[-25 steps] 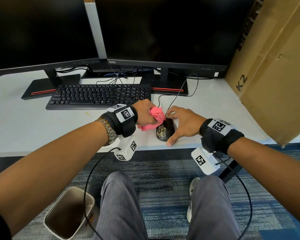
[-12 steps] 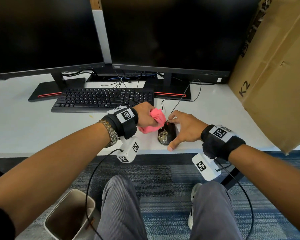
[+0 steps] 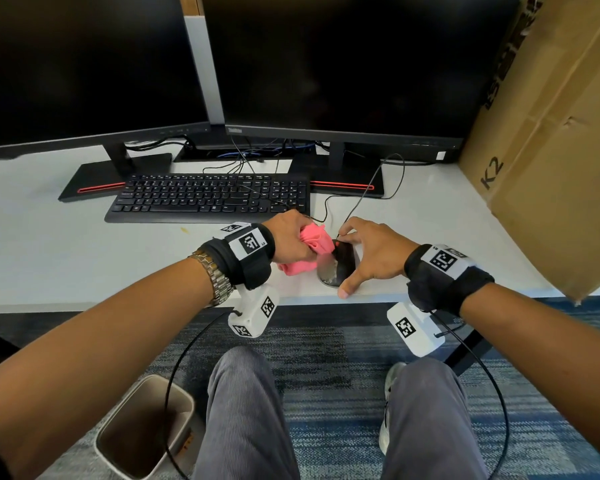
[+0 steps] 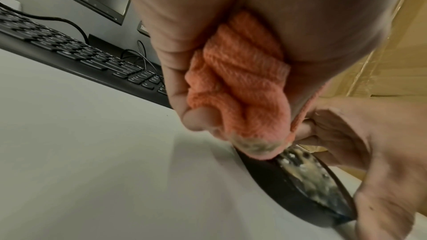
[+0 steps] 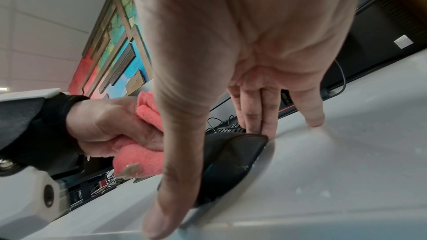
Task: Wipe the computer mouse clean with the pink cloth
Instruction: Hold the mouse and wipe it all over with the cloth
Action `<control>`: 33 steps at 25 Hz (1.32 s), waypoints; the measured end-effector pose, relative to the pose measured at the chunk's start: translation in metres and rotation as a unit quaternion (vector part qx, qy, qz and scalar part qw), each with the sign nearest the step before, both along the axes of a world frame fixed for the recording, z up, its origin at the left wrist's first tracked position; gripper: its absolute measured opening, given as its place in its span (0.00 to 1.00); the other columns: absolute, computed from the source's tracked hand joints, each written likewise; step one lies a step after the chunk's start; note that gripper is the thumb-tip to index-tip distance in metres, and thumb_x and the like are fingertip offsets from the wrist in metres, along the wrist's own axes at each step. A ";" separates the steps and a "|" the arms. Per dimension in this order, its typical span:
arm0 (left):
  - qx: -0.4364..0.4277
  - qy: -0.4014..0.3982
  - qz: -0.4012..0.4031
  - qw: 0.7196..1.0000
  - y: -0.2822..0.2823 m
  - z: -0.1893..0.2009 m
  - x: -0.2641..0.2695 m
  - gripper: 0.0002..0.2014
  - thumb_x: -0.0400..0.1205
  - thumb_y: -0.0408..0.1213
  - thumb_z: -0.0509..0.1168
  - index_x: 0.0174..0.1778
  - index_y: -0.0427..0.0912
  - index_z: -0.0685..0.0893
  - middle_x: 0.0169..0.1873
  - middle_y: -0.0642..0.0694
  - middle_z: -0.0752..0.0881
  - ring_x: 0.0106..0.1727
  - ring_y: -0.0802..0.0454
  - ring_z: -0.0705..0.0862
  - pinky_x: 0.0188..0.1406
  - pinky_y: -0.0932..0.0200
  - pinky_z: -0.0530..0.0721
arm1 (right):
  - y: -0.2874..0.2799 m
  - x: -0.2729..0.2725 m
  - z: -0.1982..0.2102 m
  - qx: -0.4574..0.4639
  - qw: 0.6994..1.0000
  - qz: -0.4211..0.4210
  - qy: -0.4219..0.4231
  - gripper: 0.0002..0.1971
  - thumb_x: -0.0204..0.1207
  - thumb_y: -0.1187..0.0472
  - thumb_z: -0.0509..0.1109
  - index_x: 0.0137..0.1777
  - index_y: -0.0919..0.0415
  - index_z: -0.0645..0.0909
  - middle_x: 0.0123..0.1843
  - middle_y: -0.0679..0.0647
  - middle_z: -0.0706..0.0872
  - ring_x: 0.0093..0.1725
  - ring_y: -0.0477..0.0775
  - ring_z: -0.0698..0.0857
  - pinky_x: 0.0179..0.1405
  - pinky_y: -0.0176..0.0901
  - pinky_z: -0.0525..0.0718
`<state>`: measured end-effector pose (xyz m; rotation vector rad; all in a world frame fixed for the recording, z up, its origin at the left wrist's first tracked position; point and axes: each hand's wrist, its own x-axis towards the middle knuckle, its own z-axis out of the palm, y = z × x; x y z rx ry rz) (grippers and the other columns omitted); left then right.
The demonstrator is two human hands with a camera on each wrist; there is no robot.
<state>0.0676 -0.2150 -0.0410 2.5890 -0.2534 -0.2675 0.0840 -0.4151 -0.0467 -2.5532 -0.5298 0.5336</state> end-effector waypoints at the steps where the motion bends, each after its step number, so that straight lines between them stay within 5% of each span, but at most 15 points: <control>1: -0.002 0.003 0.000 1.000 0.000 0.000 -0.002 0.03 0.73 0.36 0.73 0.39 0.42 0.85 0.33 0.48 0.84 0.36 0.51 0.81 0.38 0.56 0.82 | 0.000 -0.001 0.001 0.000 1.000 0.000 0.002 0.54 0.49 0.53 0.93 0.75 0.56 0.68 0.80 0.56 0.77 0.78 0.58 0.75 0.75 0.50 0.74; 5: -0.019 0.024 -0.002 1.000 0.002 0.003 0.003 0.11 0.74 0.31 0.71 0.50 0.28 0.85 0.36 0.43 0.83 0.38 0.50 0.79 0.35 0.62 0.79 | -0.001 0.000 0.001 -0.001 1.000 0.001 0.007 0.55 0.48 0.52 0.93 0.76 0.56 0.68 0.80 0.56 0.76 0.79 0.58 0.74 0.77 0.53 0.73; 10: -0.016 0.000 0.038 0.999 -0.003 0.001 0.015 0.13 0.73 0.35 0.72 0.49 0.31 0.87 0.36 0.43 0.84 0.39 0.47 0.80 0.41 0.56 0.83 | -0.001 0.000 0.000 0.007 1.000 0.002 0.008 0.55 0.48 0.53 0.93 0.76 0.56 0.68 0.80 0.56 0.76 0.79 0.57 0.75 0.77 0.50 0.73; 17: -0.030 -0.016 0.020 0.999 -0.001 -0.005 0.002 0.08 0.72 0.34 0.73 0.41 0.32 0.85 0.32 0.45 0.82 0.34 0.50 0.78 0.32 0.62 0.77 | -0.001 0.000 0.000 0.008 1.000 0.000 0.003 0.55 0.49 0.53 0.93 0.76 0.56 0.68 0.80 0.56 0.77 0.78 0.57 0.76 0.75 0.49 0.73; 27: -0.055 -0.016 0.051 0.997 -0.001 0.008 0.013 0.07 0.74 0.31 0.73 0.45 0.33 0.87 0.36 0.42 0.83 0.37 0.48 0.81 0.33 0.61 0.81 | -0.002 -0.002 0.002 0.014 1.000 -0.002 0.009 0.54 0.50 0.54 0.93 0.75 0.56 0.69 0.79 0.56 0.77 0.77 0.57 0.76 0.73 0.48 0.73; 33: -0.005 0.003 0.037 0.999 -0.012 0.003 0.022 0.15 0.73 0.37 0.75 0.49 0.30 0.88 0.36 0.43 0.84 0.38 0.50 0.80 0.37 0.58 0.80 | -0.002 -0.001 0.001 0.007 1.000 0.008 0.000 0.55 0.48 0.52 0.93 0.76 0.56 0.68 0.79 0.56 0.77 0.78 0.57 0.76 0.76 0.51 0.75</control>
